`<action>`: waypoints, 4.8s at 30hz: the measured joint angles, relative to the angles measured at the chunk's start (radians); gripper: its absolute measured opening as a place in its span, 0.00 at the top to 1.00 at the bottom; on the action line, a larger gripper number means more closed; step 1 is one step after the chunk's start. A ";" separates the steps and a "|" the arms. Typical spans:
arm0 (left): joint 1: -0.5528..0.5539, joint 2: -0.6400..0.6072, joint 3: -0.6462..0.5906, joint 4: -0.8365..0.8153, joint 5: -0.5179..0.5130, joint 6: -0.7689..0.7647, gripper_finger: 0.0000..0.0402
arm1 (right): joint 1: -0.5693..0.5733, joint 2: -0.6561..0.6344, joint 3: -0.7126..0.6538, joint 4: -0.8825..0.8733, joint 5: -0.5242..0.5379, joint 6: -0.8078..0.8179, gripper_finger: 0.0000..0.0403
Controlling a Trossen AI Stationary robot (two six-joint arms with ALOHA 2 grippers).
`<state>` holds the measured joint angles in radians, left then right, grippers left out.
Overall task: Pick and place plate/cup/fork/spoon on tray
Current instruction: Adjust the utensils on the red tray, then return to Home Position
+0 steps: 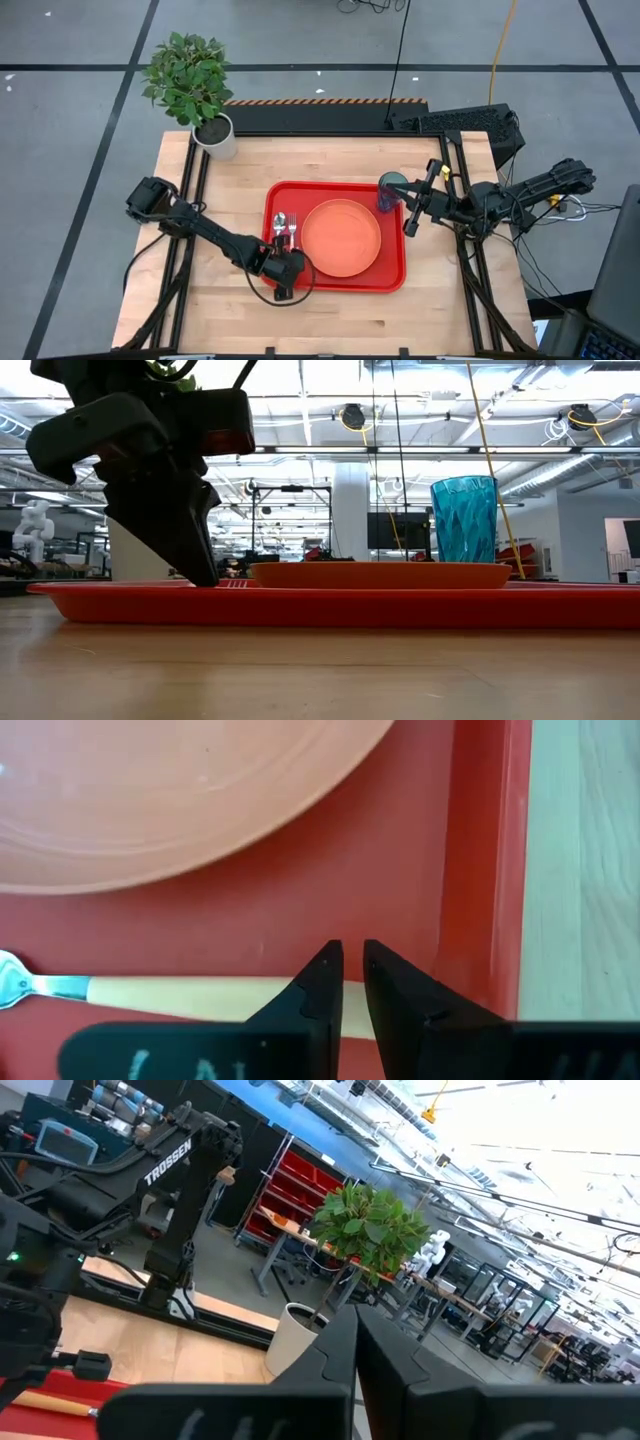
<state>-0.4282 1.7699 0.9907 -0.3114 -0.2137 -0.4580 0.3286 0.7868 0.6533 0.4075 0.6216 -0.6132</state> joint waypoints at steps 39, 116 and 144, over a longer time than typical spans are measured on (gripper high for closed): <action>0.179 -0.821 -0.359 0.280 -0.198 0.541 0.88 | 0.000 -0.224 0.000 -0.450 -0.049 0.365 1.00; 1.065 -1.304 -0.981 0.665 0.755 0.485 0.88 | -0.002 -0.756 -0.636 -0.323 -0.283 0.735 1.00; 1.065 -1.304 -0.981 0.626 0.735 0.520 0.88 | -0.002 -0.756 -0.638 -0.315 -0.283 0.707 1.00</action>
<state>0.6373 0.4664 0.0097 0.3149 0.5217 0.0621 0.3267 0.0307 0.0151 0.0929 0.3389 0.0934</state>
